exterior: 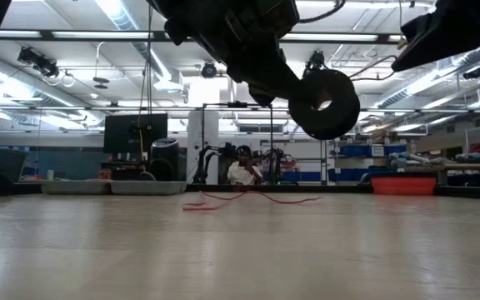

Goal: Coil cords
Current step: Coil the red wire on the black spool

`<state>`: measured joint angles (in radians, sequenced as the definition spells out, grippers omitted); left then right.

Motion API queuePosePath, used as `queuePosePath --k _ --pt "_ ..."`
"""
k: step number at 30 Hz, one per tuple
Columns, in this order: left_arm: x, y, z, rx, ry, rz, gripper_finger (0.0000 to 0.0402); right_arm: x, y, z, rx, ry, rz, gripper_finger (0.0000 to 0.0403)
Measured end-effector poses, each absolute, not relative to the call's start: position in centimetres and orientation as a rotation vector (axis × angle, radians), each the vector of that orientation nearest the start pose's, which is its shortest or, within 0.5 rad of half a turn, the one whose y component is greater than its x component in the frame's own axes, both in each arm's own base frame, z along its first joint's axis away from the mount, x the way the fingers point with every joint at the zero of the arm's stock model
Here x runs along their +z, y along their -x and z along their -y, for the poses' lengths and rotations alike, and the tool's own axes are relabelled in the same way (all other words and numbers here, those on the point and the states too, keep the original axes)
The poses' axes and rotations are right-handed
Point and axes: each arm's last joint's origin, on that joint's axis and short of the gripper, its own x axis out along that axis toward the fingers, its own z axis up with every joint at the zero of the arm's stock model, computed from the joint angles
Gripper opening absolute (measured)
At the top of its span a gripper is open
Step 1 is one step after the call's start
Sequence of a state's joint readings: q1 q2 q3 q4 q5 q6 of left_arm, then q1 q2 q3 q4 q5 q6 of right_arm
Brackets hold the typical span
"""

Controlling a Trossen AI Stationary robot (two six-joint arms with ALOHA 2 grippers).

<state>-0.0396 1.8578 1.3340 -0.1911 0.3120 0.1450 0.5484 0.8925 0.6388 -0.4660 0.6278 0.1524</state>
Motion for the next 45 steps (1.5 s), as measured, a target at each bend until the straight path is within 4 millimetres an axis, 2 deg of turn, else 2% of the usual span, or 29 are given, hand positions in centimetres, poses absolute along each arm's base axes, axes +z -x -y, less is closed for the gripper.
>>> queuePosePath --k 10,21,27,32,35,39,45 --pt "24.2 -40.3 3.5 -0.415 0.002 -0.856 0.0000 24.1 -15.4 -8.3 -0.015 0.187 -0.653 0.0000" --pt "24.6 -38.9 3.4 -0.353 0.017 -1.060 0.0000 24.0 -15.0 -9.0 0.058 0.188 -0.666 0.0000" --pt "25.5 -39.2 3.6 -0.358 0.002 -1.040 0.0000 24.5 -16.1 -9.2 0.051 0.126 -0.570 0.0000" --pt "26.3 -39.3 4.8 -0.415 -0.072 -1.006 0.0000 21.3 -16.6 -9.1 0.036 0.114 -0.607 0.0003" --pt "27.1 -39.3 6.2 -0.458 -0.156 -0.973 0.0000 19.5 -17.2 -9.1 0.041 0.047 -0.543 0.0010" --pt "28.3 -39.2 8.3 -0.470 -0.312 -0.923 0.0000 18.9 -18.1 -9.4 0.108 -0.023 -0.395 0.0018" --pt "28.9 -38.5 11.0 -0.399 -0.572 -0.920 0.0000 17.8 -19.7 -8.3 0.084 -0.033 -0.386 0.0022"
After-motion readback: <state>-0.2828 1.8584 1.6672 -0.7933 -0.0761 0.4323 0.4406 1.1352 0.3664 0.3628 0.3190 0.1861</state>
